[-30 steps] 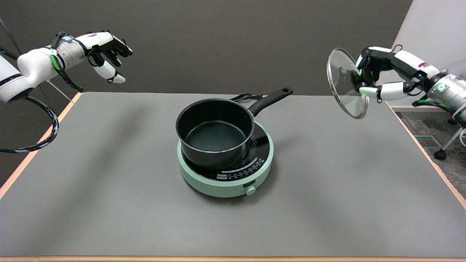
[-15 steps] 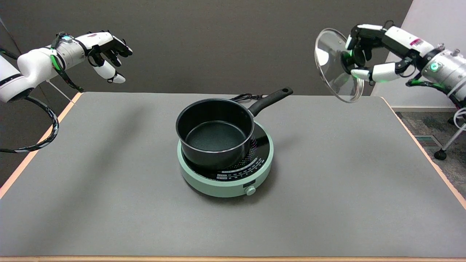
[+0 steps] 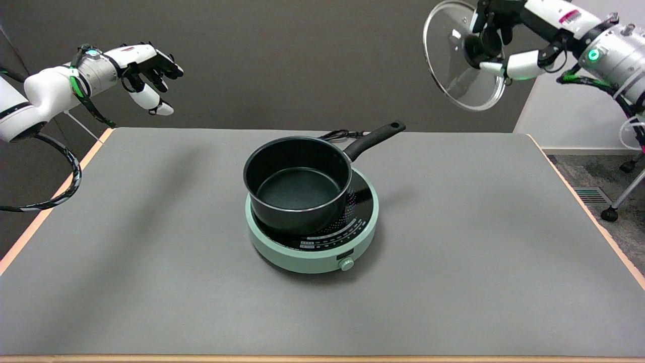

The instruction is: Place the pot lid onto the pot.

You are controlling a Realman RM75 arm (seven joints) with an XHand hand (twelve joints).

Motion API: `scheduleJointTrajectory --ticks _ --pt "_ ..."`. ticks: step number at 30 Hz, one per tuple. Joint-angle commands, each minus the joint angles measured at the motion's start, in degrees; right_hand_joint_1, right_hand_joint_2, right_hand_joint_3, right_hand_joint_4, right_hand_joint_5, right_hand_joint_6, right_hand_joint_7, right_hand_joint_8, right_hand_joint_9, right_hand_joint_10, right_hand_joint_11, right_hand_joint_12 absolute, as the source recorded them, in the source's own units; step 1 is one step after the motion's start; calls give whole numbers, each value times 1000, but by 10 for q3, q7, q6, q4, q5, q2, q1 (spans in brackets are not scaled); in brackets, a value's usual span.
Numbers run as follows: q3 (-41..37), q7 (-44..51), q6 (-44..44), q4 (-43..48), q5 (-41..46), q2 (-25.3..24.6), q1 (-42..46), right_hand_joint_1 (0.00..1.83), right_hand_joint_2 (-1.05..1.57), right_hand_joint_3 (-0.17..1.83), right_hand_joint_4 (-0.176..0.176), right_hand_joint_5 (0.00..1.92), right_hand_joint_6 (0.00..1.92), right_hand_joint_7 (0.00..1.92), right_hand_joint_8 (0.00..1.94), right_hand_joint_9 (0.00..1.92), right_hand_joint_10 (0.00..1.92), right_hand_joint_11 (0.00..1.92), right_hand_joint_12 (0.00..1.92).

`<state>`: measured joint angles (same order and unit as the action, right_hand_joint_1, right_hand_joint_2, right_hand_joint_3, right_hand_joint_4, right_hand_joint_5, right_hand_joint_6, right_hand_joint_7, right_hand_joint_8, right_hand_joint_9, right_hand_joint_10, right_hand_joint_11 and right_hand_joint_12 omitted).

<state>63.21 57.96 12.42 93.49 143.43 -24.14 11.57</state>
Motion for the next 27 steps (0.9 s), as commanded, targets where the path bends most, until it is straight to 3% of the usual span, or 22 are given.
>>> scheduleJointTrajectory --ticks 1,27 --pt "49 -1 -166 102 -14 61 -7 1312 989 587 164 401 1529 706 1598 562 1921 -1 1921" --pt "82 -1 -165 109 -18 56 -7 1315 986 581 166 416 1525 714 1584 576 1921 -1 1921"
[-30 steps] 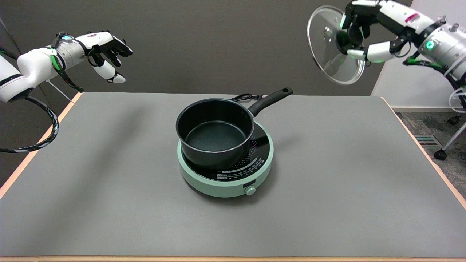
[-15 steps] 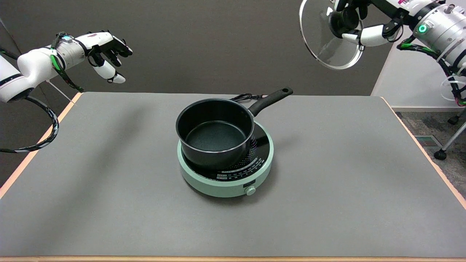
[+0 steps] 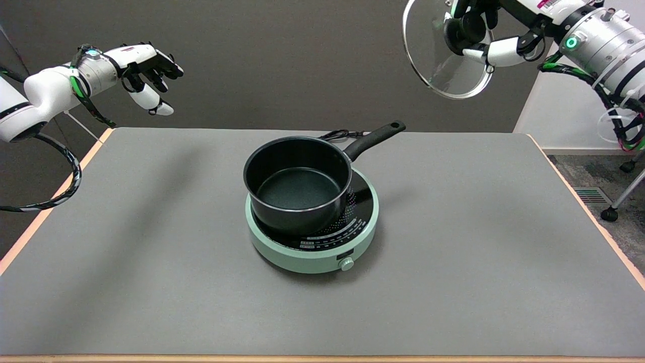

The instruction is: Place the pot lid onto the pot.

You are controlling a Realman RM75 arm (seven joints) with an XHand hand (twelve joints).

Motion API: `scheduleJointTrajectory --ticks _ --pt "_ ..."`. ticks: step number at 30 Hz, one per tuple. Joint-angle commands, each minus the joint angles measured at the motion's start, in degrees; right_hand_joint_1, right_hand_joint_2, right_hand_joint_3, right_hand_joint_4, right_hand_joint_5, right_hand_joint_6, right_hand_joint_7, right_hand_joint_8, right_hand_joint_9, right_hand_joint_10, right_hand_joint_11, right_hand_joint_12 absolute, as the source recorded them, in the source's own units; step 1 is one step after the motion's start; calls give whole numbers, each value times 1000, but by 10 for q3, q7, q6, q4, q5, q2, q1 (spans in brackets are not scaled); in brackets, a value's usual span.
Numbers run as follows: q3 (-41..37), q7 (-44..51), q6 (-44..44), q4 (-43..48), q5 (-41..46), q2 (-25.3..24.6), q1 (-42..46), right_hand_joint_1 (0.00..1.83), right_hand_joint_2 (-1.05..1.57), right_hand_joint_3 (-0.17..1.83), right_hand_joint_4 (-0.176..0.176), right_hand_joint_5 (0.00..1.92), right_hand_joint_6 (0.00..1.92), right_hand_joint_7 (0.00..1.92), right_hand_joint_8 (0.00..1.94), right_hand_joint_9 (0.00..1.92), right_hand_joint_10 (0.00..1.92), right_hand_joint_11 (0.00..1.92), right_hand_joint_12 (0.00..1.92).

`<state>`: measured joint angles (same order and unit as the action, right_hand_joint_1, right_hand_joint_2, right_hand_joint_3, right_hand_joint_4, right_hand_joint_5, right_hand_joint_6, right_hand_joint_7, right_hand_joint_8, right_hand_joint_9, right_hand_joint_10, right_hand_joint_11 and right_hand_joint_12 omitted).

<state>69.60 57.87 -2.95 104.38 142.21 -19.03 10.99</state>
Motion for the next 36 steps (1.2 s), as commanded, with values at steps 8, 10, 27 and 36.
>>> scheduleJointTrajectory --ticks 8,10,27,36 --pt "10 2 -5 -11 -29 4 -1 1319 974 590 169 429 1521 725 1570 616 1921 -1 1921" --pt "9 0 -4 -13 -42 6 -2 1320 972 591 169 431 1521 726 1568 624 1921 -1 1921" --pt "274 3 12 -58 -53 13 -268 1320 971 593 166 436 1526 727 1567 646 1921 -1 1921" --pt "407 2 31 -73 -54 8 -406 1319 972 592 166 437 1528 727 1568 648 1921 -1 1921"
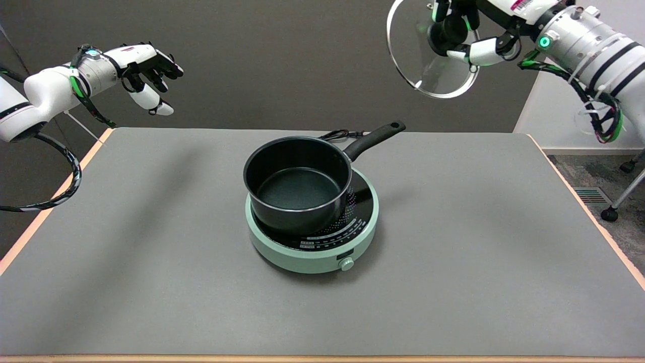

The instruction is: Place the pot lid onto the pot.

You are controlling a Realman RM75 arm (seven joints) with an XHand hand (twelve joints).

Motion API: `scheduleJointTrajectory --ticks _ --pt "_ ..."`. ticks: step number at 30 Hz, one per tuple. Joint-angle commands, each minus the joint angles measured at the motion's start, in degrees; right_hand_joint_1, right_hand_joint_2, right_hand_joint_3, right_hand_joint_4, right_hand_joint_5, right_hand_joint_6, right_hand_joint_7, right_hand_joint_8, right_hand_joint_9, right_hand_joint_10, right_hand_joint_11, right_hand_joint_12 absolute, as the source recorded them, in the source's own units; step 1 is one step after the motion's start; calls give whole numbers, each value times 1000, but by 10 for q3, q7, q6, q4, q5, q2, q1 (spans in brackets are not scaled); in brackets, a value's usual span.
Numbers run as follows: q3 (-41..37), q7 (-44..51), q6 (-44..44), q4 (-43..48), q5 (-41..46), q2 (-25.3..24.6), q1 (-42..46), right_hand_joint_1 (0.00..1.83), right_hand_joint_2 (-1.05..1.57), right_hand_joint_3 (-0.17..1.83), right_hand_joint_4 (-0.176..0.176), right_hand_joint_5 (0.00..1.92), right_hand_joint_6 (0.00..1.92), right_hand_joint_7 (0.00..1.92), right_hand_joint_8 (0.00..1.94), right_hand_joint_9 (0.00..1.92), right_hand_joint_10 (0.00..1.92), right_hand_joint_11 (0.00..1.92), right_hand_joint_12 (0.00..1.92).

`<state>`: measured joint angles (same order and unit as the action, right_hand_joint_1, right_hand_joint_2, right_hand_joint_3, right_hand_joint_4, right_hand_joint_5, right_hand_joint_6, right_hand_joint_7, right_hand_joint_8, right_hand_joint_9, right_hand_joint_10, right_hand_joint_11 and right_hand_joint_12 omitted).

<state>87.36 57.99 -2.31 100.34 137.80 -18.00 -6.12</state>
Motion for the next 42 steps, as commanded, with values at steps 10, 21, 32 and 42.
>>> scheduleJointTrajectory --ticks 10,21,32,42 --pt "385 0 47 -45 -10 -26 -380 1320 972 592 165 437 1529 727 1567 648 1921 -1 1921" --pt "476 -6 101 -73 -94 -87 -493 1320 974 586 164 442 1531 727 1564 654 1921 -1 1921" --pt "540 -116 150 -87 -153 -106 -526 1318 977 583 170 440 1540 726 1566 655 1921 -1 1921" --pt "604 -166 182 -93 -153 -114 -561 1318 978 581 173 436 1544 725 1566 653 1921 -1 1921"
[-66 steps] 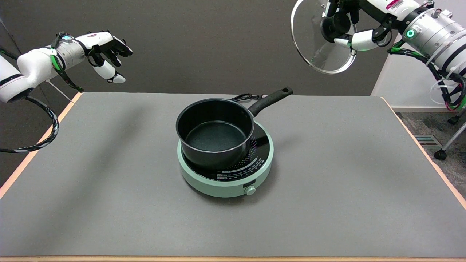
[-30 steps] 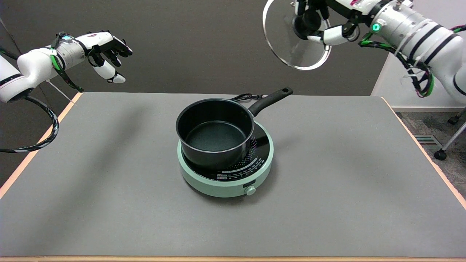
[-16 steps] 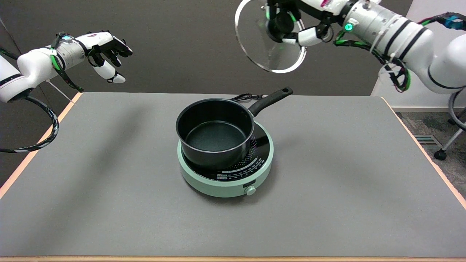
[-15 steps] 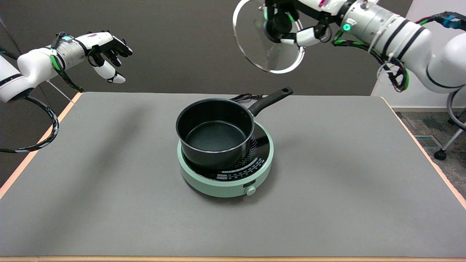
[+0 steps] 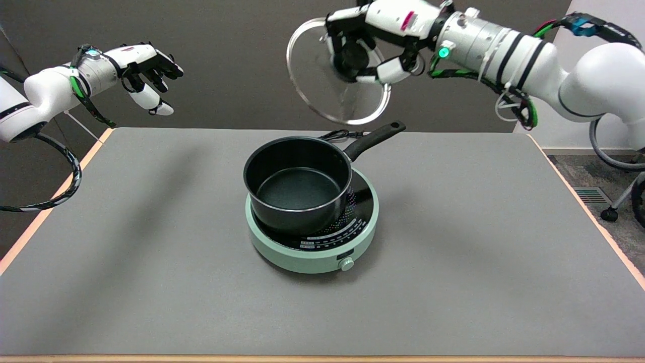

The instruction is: Place the pot lid onto the pot.

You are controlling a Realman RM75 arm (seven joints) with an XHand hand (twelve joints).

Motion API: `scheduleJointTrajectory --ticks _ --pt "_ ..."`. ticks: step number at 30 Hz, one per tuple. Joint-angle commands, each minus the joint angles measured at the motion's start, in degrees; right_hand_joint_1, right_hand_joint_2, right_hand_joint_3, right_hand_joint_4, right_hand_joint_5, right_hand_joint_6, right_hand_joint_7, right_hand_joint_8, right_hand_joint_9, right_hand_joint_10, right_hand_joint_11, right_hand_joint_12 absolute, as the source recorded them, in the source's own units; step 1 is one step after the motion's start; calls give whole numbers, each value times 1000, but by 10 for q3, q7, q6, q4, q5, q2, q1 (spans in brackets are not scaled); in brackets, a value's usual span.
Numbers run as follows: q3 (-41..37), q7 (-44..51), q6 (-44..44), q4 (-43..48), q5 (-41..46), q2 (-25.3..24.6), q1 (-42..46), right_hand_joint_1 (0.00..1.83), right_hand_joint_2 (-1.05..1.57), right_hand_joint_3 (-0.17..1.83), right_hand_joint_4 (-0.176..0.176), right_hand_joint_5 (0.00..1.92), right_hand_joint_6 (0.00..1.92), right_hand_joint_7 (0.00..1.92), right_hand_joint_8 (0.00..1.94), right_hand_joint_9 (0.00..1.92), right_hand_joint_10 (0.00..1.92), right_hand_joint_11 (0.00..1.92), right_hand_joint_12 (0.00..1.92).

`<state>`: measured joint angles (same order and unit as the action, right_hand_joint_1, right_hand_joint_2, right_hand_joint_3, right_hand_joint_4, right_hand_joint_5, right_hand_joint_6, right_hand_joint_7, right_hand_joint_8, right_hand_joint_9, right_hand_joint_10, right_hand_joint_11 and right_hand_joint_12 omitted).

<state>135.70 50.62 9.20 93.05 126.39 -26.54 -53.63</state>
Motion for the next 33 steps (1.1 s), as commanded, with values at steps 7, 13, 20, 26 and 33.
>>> scheduleJointTrajectory --ticks 7,13,20,26,33 --pt "127 -151 149 -43 -47 -30 -138 1317 979 582 173 435 1545 724 1569 652 1921 -1 1921" --pt "128 -208 174 -52 -96 -43 -156 1317 979 584 173 431 1546 723 1572 643 1921 -1 1921" --pt "128 -295 175 -10 -215 -48 -145 1317 981 583 173 428 1545 720 1575 632 1921 -1 1921" --pt "128 -393 177 -1 -350 -79 -130 1317 982 581 172 429 1539 720 1574 634 1921 -1 1921" --pt "128 -432 184 -32 -399 -94 -123 1316 983 576 172 433 1533 721 1572 632 1921 -1 1921"
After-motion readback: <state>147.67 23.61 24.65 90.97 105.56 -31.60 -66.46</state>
